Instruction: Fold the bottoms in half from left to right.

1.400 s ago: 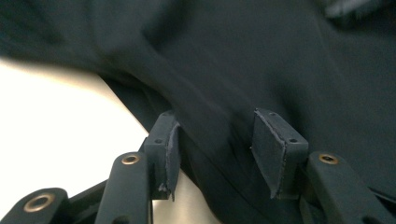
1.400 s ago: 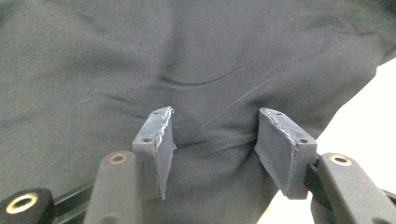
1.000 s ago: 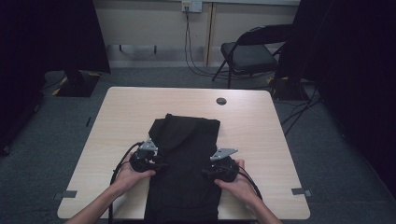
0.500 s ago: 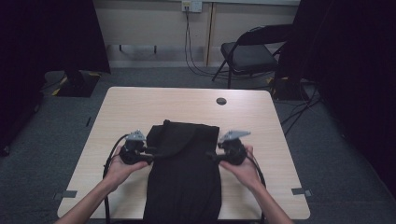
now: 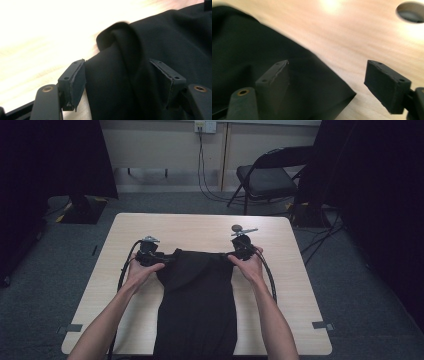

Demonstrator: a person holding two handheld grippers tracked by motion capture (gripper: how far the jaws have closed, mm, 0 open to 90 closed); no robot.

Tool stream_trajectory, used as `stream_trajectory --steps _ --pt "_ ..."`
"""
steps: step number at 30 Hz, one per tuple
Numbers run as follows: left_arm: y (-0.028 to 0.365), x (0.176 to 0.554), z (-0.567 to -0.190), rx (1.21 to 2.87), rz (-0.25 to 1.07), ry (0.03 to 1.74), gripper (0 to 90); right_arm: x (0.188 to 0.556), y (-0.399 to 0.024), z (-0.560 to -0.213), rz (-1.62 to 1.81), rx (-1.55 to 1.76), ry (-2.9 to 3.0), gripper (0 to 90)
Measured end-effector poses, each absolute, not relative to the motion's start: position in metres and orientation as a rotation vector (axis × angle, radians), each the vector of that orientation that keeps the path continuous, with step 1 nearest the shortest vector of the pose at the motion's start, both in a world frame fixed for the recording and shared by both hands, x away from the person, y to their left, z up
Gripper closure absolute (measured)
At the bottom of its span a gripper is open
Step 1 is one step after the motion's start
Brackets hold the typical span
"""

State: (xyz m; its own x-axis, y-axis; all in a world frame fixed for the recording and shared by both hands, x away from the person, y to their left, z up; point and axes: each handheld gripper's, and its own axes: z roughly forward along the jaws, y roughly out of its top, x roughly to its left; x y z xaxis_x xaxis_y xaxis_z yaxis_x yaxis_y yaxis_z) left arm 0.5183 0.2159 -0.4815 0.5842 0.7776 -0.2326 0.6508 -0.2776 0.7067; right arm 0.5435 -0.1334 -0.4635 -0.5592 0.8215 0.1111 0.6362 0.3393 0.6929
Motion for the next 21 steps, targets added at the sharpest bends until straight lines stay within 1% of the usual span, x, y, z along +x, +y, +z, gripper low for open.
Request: stream_trajectory --steps 1,2,4,5,9,11,16,17,19,20,21 --pt "0.216 0.518 -0.482 2.012 0.201 1.136 27.7 0.544 -0.133 -0.468 1.019 1.319 2.348 17.9" --pt "0.211 0.519 -0.487 2.056 0.198 1.129 28.4 0.545 -0.132 -0.471 1.007 1.324 2.346 18.4" --pt "0.209 0.519 -0.489 2.067 0.200 1.121 27.8 0.545 -0.132 -0.473 1.004 1.325 2.346 18.1" --pt "0.206 0.519 -0.488 2.094 0.231 1.124 27.4 0.546 -0.129 -0.478 0.964 1.322 2.353 17.4" --pt "0.204 0.522 -0.488 2.103 0.233 1.136 25.3 0.545 -0.125 -0.484 0.930 1.325 2.374 18.6" --pt "0.204 0.524 -0.490 2.079 0.231 1.134 23.9 0.544 -0.122 -0.489 0.914 1.307 2.378 18.0" --pt "0.197 0.527 -0.491 2.088 0.272 1.141 19.8 0.540 -0.111 -0.491 0.894 1.248 2.371 18.7" --pt "0.194 0.527 -0.491 2.097 0.273 1.129 19.6 0.540 -0.107 -0.492 0.905 1.238 2.370 21.3" --pt "0.187 0.526 -0.492 2.106 0.284 1.099 20.1 0.537 -0.100 -0.491 0.936 1.216 2.371 33.4" --pt "0.183 0.524 -0.492 2.120 0.303 1.071 22.5 0.536 -0.097 -0.491 0.941 1.210 2.371 40.9" --pt "0.183 0.524 -0.492 2.120 0.303 1.071 26.2 0.534 -0.094 -0.490 0.960 1.192 2.377 51.7"
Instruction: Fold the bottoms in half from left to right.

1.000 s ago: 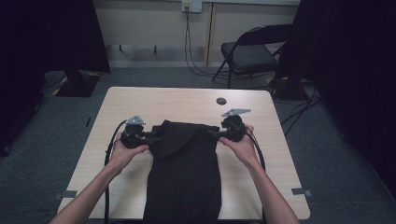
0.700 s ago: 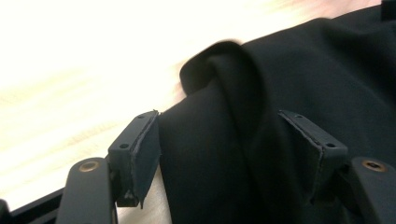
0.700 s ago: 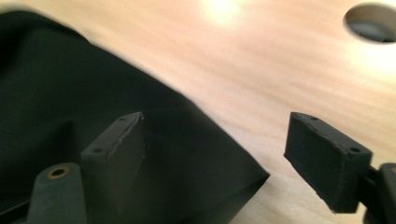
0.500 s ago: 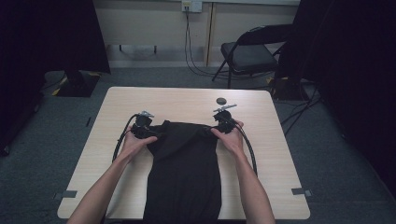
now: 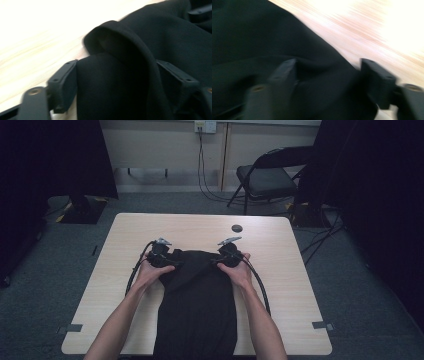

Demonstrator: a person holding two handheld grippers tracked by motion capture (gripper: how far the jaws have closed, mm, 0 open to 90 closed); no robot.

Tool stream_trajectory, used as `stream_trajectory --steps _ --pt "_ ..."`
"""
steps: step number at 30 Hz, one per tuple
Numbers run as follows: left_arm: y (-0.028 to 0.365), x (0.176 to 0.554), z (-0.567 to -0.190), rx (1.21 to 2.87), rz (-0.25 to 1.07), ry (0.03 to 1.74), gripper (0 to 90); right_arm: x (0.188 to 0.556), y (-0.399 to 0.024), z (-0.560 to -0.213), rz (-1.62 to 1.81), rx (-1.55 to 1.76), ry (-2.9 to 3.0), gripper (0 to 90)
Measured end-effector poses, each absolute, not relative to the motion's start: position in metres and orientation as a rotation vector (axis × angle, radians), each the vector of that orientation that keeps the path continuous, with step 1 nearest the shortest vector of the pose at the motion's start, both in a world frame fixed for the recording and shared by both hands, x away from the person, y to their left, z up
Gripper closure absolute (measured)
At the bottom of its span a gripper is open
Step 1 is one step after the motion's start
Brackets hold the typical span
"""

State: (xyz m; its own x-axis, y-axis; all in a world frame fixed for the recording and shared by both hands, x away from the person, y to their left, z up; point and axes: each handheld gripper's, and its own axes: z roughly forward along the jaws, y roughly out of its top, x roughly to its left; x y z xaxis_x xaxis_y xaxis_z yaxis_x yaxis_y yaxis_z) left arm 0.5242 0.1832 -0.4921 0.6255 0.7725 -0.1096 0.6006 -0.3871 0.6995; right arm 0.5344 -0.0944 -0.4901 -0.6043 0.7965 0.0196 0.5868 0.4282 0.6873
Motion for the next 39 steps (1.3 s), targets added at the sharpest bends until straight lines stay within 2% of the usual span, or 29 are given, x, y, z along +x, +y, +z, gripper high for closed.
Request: stream_trajectory --steps 1,3,4,5,7,9,13,17,18,19,21,22,23,26,32,36,39 --pt "0.178 0.520 -0.490 2.179 0.342 0.999 33.8 0.533 -0.092 -0.490 0.974 1.181 2.385 59.6" --pt "0.178 0.520 -0.490 2.153 0.288 0.996 51.3 0.531 -0.088 -0.490 1.003 1.184 2.390 72.7" --pt "0.178 0.520 -0.490 2.129 0.240 0.998 64.7 0.530 -0.088 -0.490 1.022 1.194 2.394 80.5" --pt "0.178 0.520 -0.491 2.113 0.230 1.006 71.6 0.530 -0.087 -0.491 1.047 1.208 2.397 83.5" --pt "0.181 0.521 -0.491 2.086 0.186 1.013 76.6 0.529 -0.086 -0.491 1.095 1.227 2.413 85.7" --pt "0.186 0.524 -0.489 2.056 0.171 1.023 78.1 0.531 -0.086 -0.489 1.154 1.256 2.405 86.2" --pt "0.187 0.531 -0.467 2.029 0.239 1.021 78.8 0.542 -0.090 -0.464 1.199 1.268 2.344 86.5" --pt "0.188 0.541 -0.427 1.948 0.330 1.011 78.9 0.553 -0.091 -0.420 1.206 1.215 2.270 86.6" --pt "0.188 0.541 -0.427 1.948 0.330 1.011 78.9 0.556 -0.092 -0.408 1.212 1.206 2.249 86.6" --pt "0.190 0.546 -0.401 1.912 0.368 0.996 78.9 0.558 -0.094 -0.396 1.222 1.202 2.226 86.6" --pt "0.193 0.548 -0.375 1.869 0.422 0.983 78.9 0.562 -0.098 -0.371 1.237 1.185 2.170 86.6" --pt "0.193 0.548 -0.375 1.869 0.422 0.983 78.9 0.563 -0.100 -0.359 1.251 1.174 2.143 86.6" --pt "0.193 0.549 -0.351 1.852 0.460 0.944 78.9 0.564 -0.101 -0.347 1.264 1.160 2.120 86.6" --pt "0.191 0.546 -0.334 1.846 0.476 0.899 78.8 0.561 -0.102 -0.318 1.299 1.111 2.086 86.5" --pt "0.188 0.515 -0.328 1.893 0.501 0.796 78.8 0.543 -0.107 -0.313 1.334 1.061 2.089 86.5" --pt "0.187 0.477 -0.339 1.973 0.501 0.704 78.7 0.501 -0.101 -0.322 1.339 0.955 2.161 86.3" --pt "0.194 0.456 -0.346 1.964 0.482 0.673 78.6 0.472 -0.097 -0.330 1.359 0.906 2.190 86.0"
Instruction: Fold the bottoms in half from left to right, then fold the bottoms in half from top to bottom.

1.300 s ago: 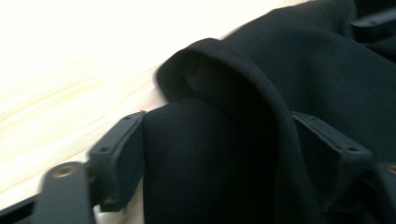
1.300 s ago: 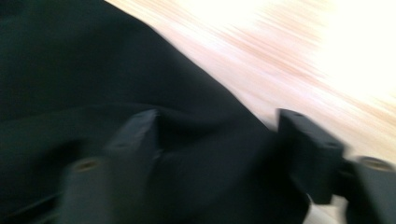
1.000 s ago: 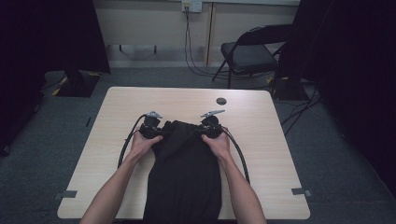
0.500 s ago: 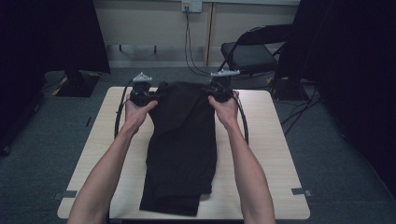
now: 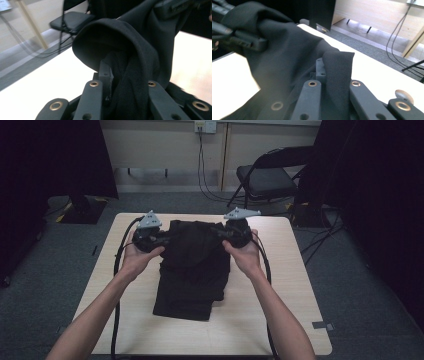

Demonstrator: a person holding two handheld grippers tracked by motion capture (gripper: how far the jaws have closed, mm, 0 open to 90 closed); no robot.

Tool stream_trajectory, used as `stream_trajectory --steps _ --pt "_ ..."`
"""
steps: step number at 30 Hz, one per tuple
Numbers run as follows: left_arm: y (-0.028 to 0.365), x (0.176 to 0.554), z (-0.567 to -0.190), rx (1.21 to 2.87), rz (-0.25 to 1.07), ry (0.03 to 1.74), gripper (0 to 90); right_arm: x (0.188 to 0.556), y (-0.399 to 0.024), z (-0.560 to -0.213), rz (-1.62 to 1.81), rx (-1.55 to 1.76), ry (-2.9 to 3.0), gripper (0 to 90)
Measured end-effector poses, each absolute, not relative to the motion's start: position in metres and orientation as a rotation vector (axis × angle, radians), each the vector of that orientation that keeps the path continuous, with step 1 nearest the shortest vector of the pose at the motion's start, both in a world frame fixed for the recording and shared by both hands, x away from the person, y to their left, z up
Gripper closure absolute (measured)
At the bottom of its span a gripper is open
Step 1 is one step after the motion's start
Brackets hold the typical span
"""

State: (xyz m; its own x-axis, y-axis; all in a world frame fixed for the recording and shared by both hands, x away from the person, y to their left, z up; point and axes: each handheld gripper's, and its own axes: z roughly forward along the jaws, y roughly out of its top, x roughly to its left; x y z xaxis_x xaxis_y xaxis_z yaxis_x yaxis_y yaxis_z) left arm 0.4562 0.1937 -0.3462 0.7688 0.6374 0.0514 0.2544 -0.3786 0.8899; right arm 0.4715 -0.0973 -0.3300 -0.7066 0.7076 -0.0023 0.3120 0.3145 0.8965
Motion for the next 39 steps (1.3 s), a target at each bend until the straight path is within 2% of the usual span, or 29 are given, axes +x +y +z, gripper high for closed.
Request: stream_trajectory --steps 3,6,7,8,9,11,12,15,20,24,28,31,33,34,36,38,39 --pt "0.200 0.444 -0.355 1.963 0.469 0.677 78.5 0.454 -0.096 -0.339 1.346 0.881 2.222 85.7" --pt "0.208 0.414 -0.376 1.985 0.430 0.668 77.9 0.420 -0.100 -0.367 1.358 0.877 2.275 85.0" --pt "0.208 0.414 -0.376 1.985 0.430 0.668 77.7 0.420 -0.100 -0.367 1.358 0.877 2.275 85.0" --pt "0.212 0.398 -0.393 2.000 0.352 0.682 77.5 0.402 -0.101 -0.385 1.384 0.886 2.310 84.6" --pt "0.212 0.389 -0.401 2.035 0.402 0.677 77.3 0.394 -0.101 -0.394 1.354 0.902 2.318 84.2" --pt "0.214 0.384 -0.410 2.052 0.394 0.680 76.9 0.382 -0.103 -0.415 1.348 0.910 2.358 83.8" --pt "0.220 0.376 -0.425 2.053 0.329 0.705 76.4 0.377 -0.104 -0.423 1.311 0.913 2.371 82.6" --pt "0.227 0.369 -0.433 2.043 0.273 0.721 74.6 0.369 -0.109 -0.436 1.303 0.926 2.400 80.6" --pt "0.238 0.350 -0.434 2.038 0.238 0.714 65.9 0.349 -0.120 -0.453 1.219 0.912 2.486 71.0" --pt "0.243 0.338 -0.434 2.057 0.227 0.677 58.1 0.339 -0.128 -0.452 1.221 0.921 2.489 54.2" --pt "0.250 0.331 -0.420 1.996 0.219 0.659 42.7 0.328 -0.135 -0.436 1.298 0.906 2.472 44.8" --pt "0.249 0.329 -0.411 1.990 0.261 0.629 40.4 0.328 -0.137 -0.429 1.332 0.923 2.459 44.7" --pt "0.246 0.333 -0.400 1.958 0.250 0.625 38.9 0.335 -0.133 -0.424 1.324 0.910 2.433 50.6" --pt "0.244 0.335 -0.397 1.942 0.241 0.618 38.6 0.339 -0.129 -0.425 1.319 0.908 2.428 56.8" --pt "0.243 0.337 -0.394 1.926 0.253 0.618 38.7 0.348 -0.119 -0.429 1.319 0.915 2.430 57.8" --pt "0.235 0.347 -0.390 1.909 0.284 0.671 41.6 0.356 -0.105 -0.434 1.312 0.876 2.462 60.5" --pt "0.235 0.347 -0.390 1.909 0.284 0.671 46.5 0.360 -0.097 -0.437 1.285 0.859 2.466 60.0"
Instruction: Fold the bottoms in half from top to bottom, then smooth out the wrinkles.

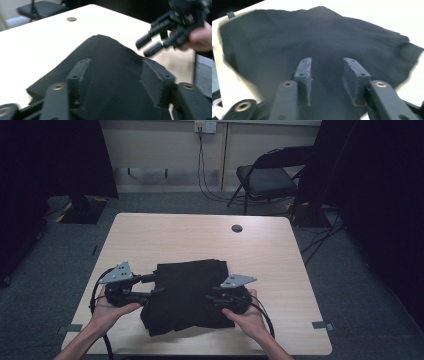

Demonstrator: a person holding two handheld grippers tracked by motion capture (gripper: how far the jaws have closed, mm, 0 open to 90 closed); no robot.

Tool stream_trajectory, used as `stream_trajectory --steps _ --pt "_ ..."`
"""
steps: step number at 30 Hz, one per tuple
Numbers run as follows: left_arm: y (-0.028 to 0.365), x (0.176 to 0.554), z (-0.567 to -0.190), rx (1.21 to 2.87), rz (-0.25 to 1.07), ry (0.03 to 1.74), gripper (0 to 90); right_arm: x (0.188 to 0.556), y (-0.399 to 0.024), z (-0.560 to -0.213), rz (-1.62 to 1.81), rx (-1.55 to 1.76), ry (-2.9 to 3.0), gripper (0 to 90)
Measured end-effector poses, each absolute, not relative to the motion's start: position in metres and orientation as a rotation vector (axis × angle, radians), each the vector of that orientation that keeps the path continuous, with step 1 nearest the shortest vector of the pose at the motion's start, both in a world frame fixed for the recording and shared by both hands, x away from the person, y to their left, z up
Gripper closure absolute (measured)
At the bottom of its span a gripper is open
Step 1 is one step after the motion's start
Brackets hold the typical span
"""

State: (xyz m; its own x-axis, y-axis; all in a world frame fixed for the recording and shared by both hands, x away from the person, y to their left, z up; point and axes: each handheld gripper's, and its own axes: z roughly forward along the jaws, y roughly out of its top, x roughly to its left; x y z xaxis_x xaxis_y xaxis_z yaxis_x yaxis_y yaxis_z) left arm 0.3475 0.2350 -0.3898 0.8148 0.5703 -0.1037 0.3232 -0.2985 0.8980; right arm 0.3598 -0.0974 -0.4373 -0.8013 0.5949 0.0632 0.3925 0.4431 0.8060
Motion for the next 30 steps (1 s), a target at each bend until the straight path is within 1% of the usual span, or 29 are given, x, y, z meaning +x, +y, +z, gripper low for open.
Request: stream_trajectory --steps 1,2,3,5,6,7,9,11,17,20,23,24,25,27,28,29,30 --pt "0.230 0.352 -0.393 1.929 0.274 0.672 50.2 0.365 -0.091 -0.441 1.276 0.850 2.474 59.8" --pt "0.224 0.356 -0.398 1.960 0.240 0.672 50.2 0.370 -0.085 -0.444 1.280 0.853 2.476 58.9" --pt "0.210 0.364 -0.414 2.032 0.200 0.699 50.0 0.375 -0.080 -0.447 1.264 0.850 2.469 56.4" --pt "0.200 0.370 -0.433 2.105 0.180 0.715 46.7 0.387 -0.072 -0.456 1.212 0.872 2.464 48.7" --pt "0.200 0.370 -0.433 2.105 0.180 0.715 44.4 0.387 -0.072 -0.456 1.212 0.872 2.464 48.7" --pt "0.196 0.372 -0.450 2.148 0.170 0.761 42.5 0.397 -0.070 -0.467 1.191 0.916 2.495 46.9" --pt "0.192 0.372 -0.461 2.181 0.162 0.748 42.8 0.400 -0.071 -0.479 1.155 0.931 2.527 46.0" --pt "0.190 0.372 -0.464 2.172 0.165 0.746 42.6 0.400 -0.075 -0.485 1.176 0.919 2.529 46.0" --pt "0.179 0.374 -0.467 2.171 0.129 0.715 42.5 0.393 -0.082 -0.481 1.086 0.910 2.546 45.9" --pt "0.166 0.374 -0.469 2.181 0.095 0.685 42.5 0.384 -0.094 -0.480 1.072 0.933 2.539 46.0" --pt "0.148 0.372 -0.471 2.205 0.101 0.642 42.5 0.377 -0.109 -0.477 1.029 0.958 2.549 45.9" --pt "0.148 0.372 -0.471 2.205 0.101 0.642 42.5 0.377 -0.109 -0.477 1.029 0.958 2.549 45.9" --pt "0.136 0.371 -0.472 2.225 0.108 0.615 42.4 0.371 -0.119 -0.476 1.014 0.962 2.543 46.0" --pt "0.127 0.370 -0.472 2.231 0.121 0.597 42.3 0.365 -0.127 -0.475 0.996 0.996 2.544 45.9" --pt "0.123 0.370 -0.472 2.235 0.126 0.588 42.1 0.363 -0.131 -0.473 0.993 0.989 2.547 45.5" --pt "0.121 0.371 -0.471 2.248 0.128 0.582 42.1 0.361 -0.135 -0.469 1.001 0.981 2.540 41.5" --pt "0.121 0.371 -0.471 2.248 0.128 0.582 41.8 0.361 -0.135 -0.469 1.001 0.981 2.540 41.5"
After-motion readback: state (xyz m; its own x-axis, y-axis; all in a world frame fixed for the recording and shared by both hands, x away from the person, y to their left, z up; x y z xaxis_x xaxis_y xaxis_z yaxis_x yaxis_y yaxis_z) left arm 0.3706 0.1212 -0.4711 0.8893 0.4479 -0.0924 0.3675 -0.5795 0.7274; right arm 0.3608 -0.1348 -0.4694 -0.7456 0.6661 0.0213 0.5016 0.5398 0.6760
